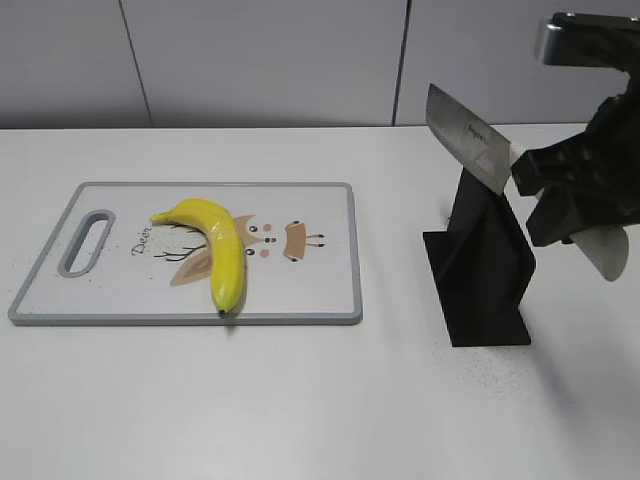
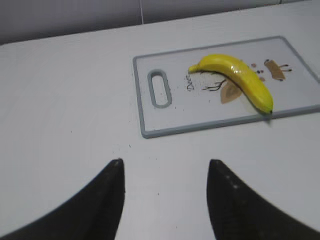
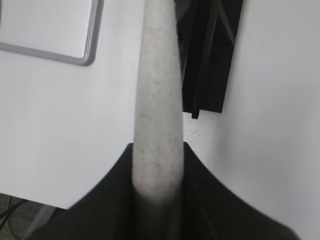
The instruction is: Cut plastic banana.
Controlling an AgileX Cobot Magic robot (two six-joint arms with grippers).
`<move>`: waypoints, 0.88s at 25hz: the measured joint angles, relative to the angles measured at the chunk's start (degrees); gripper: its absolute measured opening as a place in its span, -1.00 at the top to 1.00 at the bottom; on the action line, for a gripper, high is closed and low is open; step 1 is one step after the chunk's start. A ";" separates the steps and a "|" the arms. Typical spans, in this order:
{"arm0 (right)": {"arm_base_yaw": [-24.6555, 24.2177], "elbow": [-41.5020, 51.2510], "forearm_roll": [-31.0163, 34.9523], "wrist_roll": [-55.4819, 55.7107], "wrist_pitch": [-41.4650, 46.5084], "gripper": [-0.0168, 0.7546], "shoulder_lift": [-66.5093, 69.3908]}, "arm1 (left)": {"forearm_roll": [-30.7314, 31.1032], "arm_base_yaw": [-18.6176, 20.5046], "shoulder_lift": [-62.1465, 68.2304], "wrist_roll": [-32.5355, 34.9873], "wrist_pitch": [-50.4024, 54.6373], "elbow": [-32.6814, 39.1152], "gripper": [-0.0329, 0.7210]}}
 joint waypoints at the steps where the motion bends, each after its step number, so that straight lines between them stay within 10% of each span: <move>1: 0.00 0.00 -0.16 0.45 -0.76 0.54 0.00 | 0.00 0.00 -1.48 0.00 -0.69 0.84 -0.41; 22: 0.00 2.97 -7.08 9.32 -4.39 0.54 -0.13 | 0.52 0.00 -5.66 -2.95 -0.49 4.28 -0.50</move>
